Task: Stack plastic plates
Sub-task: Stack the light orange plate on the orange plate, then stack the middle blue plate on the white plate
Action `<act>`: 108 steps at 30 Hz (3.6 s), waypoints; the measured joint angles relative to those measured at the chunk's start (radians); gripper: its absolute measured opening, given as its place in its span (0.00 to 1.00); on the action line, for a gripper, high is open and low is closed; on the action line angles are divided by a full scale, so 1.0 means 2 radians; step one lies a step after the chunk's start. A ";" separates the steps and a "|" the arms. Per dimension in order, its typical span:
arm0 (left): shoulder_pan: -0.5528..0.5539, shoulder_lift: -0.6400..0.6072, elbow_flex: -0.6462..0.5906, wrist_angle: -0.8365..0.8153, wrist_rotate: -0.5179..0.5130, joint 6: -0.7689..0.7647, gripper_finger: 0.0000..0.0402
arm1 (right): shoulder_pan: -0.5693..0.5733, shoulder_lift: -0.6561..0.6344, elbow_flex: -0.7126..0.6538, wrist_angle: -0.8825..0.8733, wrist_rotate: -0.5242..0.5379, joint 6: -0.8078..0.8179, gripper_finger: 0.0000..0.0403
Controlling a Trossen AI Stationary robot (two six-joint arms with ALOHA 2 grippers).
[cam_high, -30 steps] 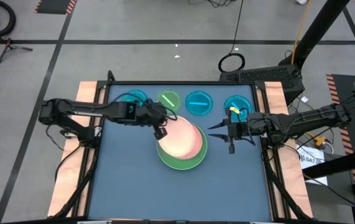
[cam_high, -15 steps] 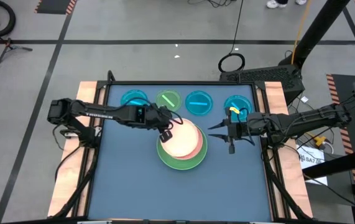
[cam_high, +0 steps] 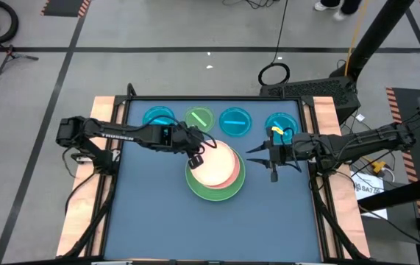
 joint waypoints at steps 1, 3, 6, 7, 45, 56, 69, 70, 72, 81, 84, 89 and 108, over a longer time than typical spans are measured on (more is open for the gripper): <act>0.000 0.000 0.000 0.000 0.002 0.003 0.16 | 0.000 0.000 0.000 0.000 0.000 0.000 0.24; 0.000 0.000 0.000 0.000 0.005 0.007 0.16 | 0.000 0.000 0.000 0.000 0.000 0.000 0.24; 0.000 0.000 0.000 0.000 0.005 0.010 0.16 | 0.000 0.000 0.000 0.000 0.000 0.000 0.24; 0.000 0.000 0.000 0.000 0.005 0.007 0.16 | 0.000 0.000 0.000 0.000 0.000 0.000 0.24; 0.006 -0.001 0.000 -0.026 -0.001 0.232 0.16 | -0.078 0.016 0.000 -0.102 0.181 0.235 0.24; 0.094 -0.001 -0.030 -0.035 0.064 0.331 0.16 | -0.196 0.121 0.001 -0.045 0.063 0.314 0.24; 0.114 -0.089 -0.045 -0.052 0.066 0.320 0.16 | -0.302 0.219 0.089 -0.055 -0.012 0.366 0.25; 0.114 -0.101 -0.054 -0.047 0.066 0.319 0.16 | -0.307 0.227 0.096 -0.063 -0.017 0.367 0.25; 0.115 -0.126 -0.078 -0.032 0.066 0.317 0.16 | -0.315 0.247 0.113 -0.079 -0.017 0.375 0.27; 0.116 -0.235 -0.157 0.082 0.066 0.354 0.16 | -0.371 0.339 0.182 -0.215 -0.015 0.382 0.38; 0.119 -0.250 -0.157 0.074 0.066 0.350 0.16 | -0.383 0.364 0.182 -0.223 -0.017 0.385 0.39; 0.120 -0.257 -0.157 0.054 0.066 0.338 0.16 | -0.388 0.401 0.182 -0.224 -0.017 0.397 0.38; 0.121 -0.257 -0.157 0.052 0.066 0.339 0.16 | -0.390 0.455 0.181 -0.185 -0.016 0.407 0.32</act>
